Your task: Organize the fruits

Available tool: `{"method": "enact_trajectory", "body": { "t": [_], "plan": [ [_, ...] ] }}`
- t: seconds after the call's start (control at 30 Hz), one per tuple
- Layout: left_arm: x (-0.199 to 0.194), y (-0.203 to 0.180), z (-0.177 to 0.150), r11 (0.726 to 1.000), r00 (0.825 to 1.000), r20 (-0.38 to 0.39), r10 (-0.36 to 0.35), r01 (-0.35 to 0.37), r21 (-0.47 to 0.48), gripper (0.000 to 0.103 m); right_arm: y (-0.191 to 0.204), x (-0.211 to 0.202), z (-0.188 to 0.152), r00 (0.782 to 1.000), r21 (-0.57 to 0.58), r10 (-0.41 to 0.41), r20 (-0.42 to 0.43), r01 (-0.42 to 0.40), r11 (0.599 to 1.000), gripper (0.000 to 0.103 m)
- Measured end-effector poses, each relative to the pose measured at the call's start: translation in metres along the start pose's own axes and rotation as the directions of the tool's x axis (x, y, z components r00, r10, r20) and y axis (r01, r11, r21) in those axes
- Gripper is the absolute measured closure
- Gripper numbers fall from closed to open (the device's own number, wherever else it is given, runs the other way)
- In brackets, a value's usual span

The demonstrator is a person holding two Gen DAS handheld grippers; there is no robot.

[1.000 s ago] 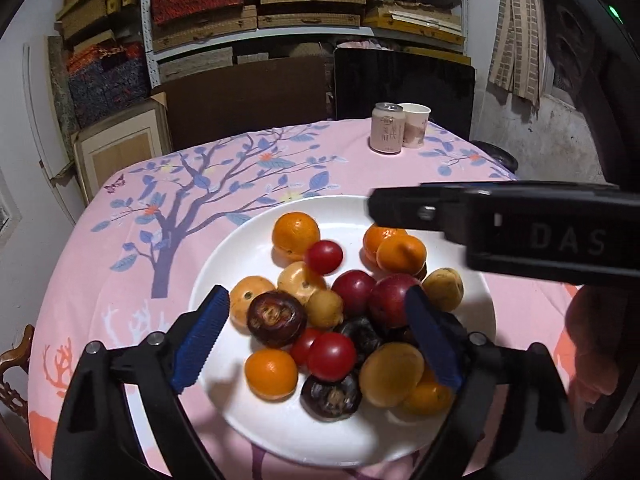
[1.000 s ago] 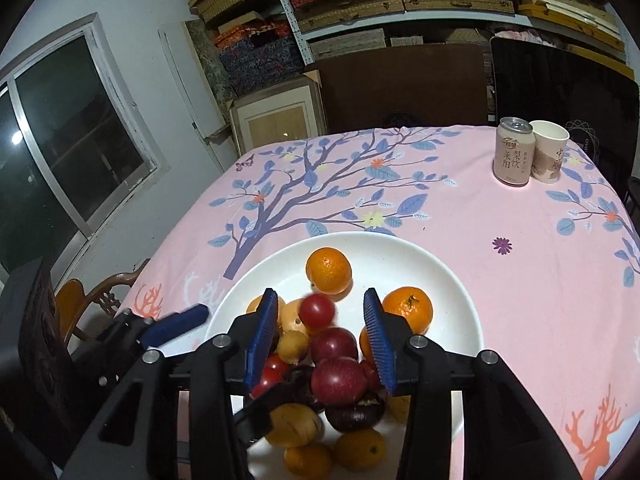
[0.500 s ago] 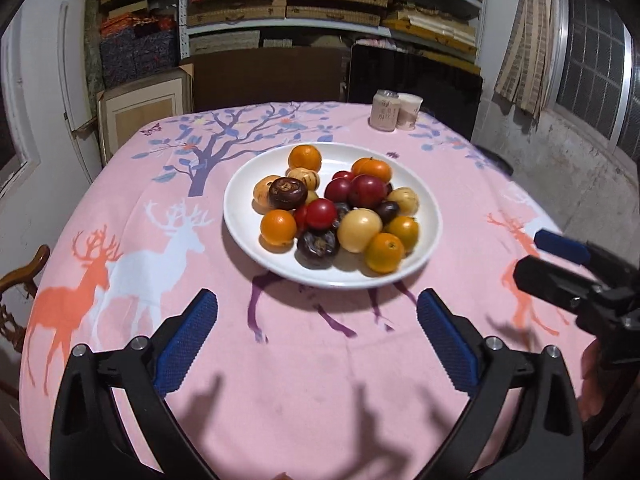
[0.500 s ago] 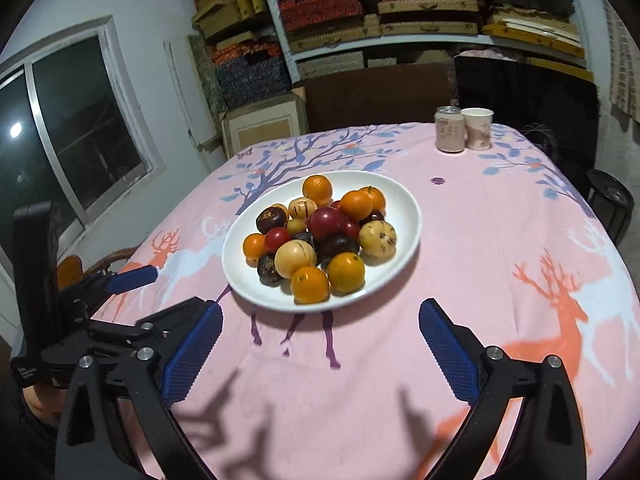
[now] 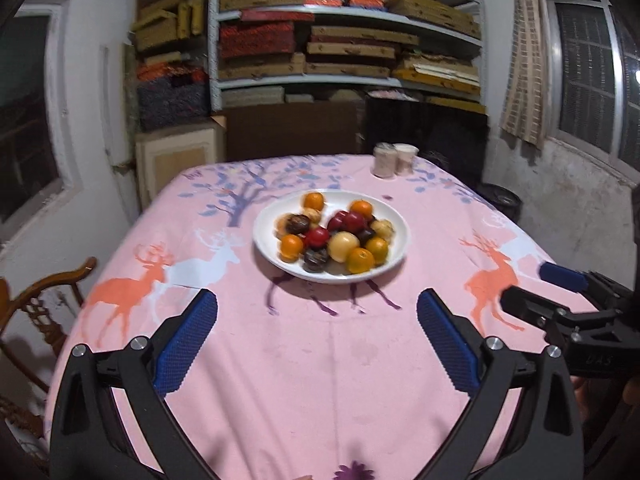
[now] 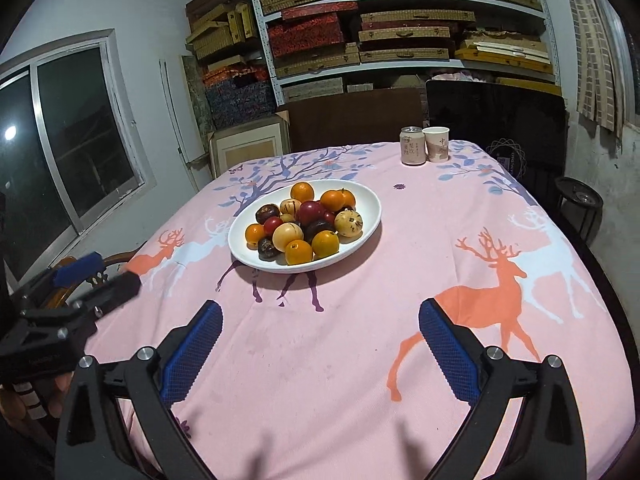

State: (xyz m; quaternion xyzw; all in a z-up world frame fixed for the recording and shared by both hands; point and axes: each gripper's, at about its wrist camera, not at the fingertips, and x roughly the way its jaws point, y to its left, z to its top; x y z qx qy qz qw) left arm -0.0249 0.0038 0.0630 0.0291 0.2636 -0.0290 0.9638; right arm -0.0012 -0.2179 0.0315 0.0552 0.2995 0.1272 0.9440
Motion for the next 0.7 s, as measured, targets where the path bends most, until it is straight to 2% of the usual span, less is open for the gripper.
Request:
{"method": "enact_trajectory", "body": {
  "t": [0.07, 0.23, 0.37, 0.57, 0.7],
  "plan": [
    [-0.005, 0.002, 0.002, 0.999, 0.999, 0.009, 0.048, -0.048, -0.006, 0.005, 0.002, -0.004, 0.0, 1.0, -0.001, 0.008, 0.002, -0.008, 1.0, 0.004],
    [-0.009, 0.006, 0.002, 0.996, 0.996, 0.021, 0.087, -0.087, -0.021, 0.005, 0.002, -0.011, -0.002, 0.999, -0.003, 0.004, 0.034, -0.004, 1.0, 0.004],
    [-0.011, 0.001, 0.001, 0.996, 0.995, 0.038, 0.087, -0.087, 0.001, 0.005, -0.004, -0.009, -0.004, 1.0, 0.027, 0.008, 0.014, -0.009, 1.0, 0.004],
    [0.006, -0.001, -0.002, 0.998, 0.997, -0.024, 0.069, -0.069, 0.004, 0.005, -0.006, -0.008, -0.008, 1.0, 0.028, 0.012, 0.008, -0.012, 1.0, 0.004],
    [0.013, 0.0, -0.004, 0.997, 0.996, -0.039, 0.077, -0.077, 0.002, 0.005, -0.007, -0.006, -0.01, 1.0, 0.025, 0.01, 0.007, -0.01, 1.0, 0.004]
  ]
}}
